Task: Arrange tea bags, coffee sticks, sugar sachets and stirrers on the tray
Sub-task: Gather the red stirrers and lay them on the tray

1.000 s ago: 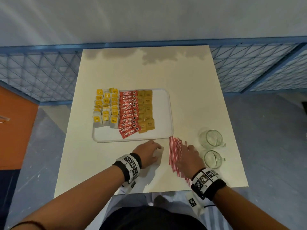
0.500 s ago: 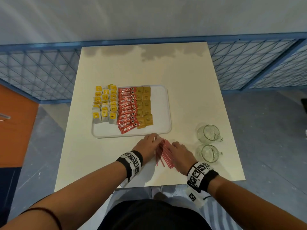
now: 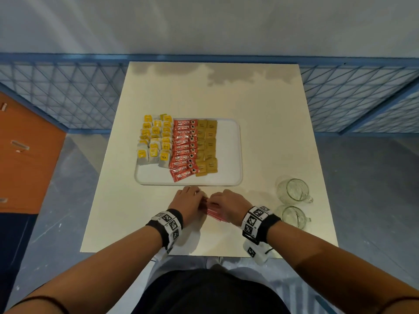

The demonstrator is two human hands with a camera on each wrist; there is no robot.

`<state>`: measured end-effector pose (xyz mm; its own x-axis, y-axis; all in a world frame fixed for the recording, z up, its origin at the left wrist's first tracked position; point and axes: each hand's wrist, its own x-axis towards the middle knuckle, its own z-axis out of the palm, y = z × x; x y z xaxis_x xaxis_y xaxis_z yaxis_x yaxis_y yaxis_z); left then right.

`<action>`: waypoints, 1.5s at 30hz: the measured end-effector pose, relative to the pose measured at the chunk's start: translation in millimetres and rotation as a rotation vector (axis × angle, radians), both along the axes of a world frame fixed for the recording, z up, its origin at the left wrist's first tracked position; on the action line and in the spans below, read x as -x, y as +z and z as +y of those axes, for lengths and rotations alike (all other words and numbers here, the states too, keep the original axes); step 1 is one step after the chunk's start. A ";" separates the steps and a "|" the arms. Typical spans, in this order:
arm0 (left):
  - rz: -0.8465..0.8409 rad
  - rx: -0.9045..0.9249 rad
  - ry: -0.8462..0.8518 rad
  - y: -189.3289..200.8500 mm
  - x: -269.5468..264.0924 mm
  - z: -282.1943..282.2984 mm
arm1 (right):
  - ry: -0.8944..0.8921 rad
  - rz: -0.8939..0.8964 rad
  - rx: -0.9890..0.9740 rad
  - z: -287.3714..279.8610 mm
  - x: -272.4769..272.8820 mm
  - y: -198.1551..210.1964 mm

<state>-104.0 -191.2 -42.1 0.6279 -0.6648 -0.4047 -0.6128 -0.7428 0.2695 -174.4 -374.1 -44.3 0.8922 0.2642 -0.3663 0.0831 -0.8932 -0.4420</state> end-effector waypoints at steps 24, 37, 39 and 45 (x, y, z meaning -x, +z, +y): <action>-0.035 -0.071 -0.215 10.1 7.0 -18.2 | -0.105 -0.048 0.203 -1.2 21.3 -4.1; 0.008 -0.071 -0.100 12.4 -1.6 -19.3 | -0.114 -0.099 0.131 -5.8 7.0 -6.9; 0.020 -0.057 -0.078 12.9 -4.2 -18.8 | -0.124 -0.118 0.109 -6.8 3.9 -3.2; 0.006 -0.036 -0.079 15.5 -10.5 -17.9 | -0.091 -0.113 0.108 -6.6 -2.9 8.2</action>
<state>-93.5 -209.1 -26.7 0.5714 -0.6974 -0.4325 -0.6687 -0.7012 0.2473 -171.5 -380.7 -36.1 0.9478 0.1451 -0.2840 0.0434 -0.9410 -0.3357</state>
